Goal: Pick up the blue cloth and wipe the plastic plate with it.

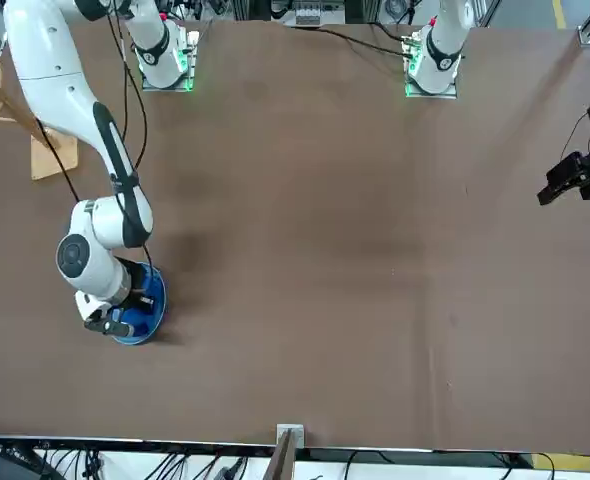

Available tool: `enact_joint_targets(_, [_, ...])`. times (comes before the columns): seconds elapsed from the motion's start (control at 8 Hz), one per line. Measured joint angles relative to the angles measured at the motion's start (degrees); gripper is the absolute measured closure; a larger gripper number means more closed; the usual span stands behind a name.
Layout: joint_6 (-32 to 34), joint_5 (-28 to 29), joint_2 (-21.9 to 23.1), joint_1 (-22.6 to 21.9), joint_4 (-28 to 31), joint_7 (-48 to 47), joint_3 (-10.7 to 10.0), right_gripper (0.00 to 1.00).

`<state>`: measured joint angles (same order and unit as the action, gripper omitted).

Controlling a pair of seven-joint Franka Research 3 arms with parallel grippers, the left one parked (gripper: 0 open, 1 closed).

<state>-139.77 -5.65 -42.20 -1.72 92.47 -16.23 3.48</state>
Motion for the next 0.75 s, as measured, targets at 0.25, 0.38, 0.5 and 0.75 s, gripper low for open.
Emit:
enact_joint_targets(0.25, [0.01,0.01,-0.38,0.10,-0.81,0.69,-0.08,0.96])
enact_joint_targets(0.38, [0.00,0.01,-0.86,0.33,-1.70,2.34,-0.37,0.96])
enact_joint_targets(0.5, [0.00,0.01,-1.28,0.96,-2.46,4.71,-0.74,0.96])
enact_joint_targets(0.75, [0.41,-0.01,-1.69,2.22,-3.37,8.28,-2.01,0.96])
